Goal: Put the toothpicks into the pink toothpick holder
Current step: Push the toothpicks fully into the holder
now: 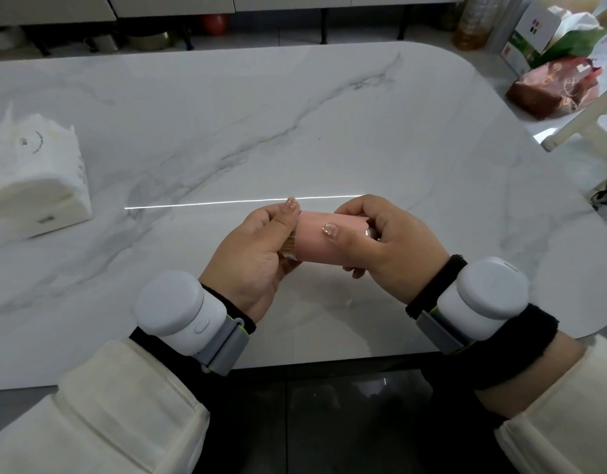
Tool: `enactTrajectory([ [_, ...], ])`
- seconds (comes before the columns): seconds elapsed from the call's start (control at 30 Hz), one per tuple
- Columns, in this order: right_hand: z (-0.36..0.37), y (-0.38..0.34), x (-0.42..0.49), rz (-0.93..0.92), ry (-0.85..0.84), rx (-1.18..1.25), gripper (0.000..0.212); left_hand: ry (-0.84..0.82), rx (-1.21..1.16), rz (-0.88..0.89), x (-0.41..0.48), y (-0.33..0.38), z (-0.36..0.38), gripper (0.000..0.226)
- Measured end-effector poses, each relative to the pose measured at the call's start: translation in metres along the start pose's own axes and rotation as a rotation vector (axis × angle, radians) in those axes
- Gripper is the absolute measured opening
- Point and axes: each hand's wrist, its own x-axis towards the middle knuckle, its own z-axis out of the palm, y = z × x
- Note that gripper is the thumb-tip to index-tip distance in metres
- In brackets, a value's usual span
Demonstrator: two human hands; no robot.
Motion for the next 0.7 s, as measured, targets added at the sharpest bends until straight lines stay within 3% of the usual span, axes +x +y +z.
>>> enactTrajectory([
  [0.17, 0.000, 0.001, 0.001, 0.011, 0.000, 0.009, 0.017, 0.011, 0.013, -0.001, 0.001, 0.002, 0.000, 0.015],
  [0.53, 0.001, 0.002, 0.001, 0.035, -0.003, 0.027, 0.021, -0.015, -0.158, -0.065, 0.000, 0.010, -0.003, 0.037],
  [0.7, 0.001, 0.002, 0.000, 0.019, -0.016, 0.027, 0.018, 0.020, -0.053, -0.098, 0.002, 0.008, -0.002, 0.032],
])
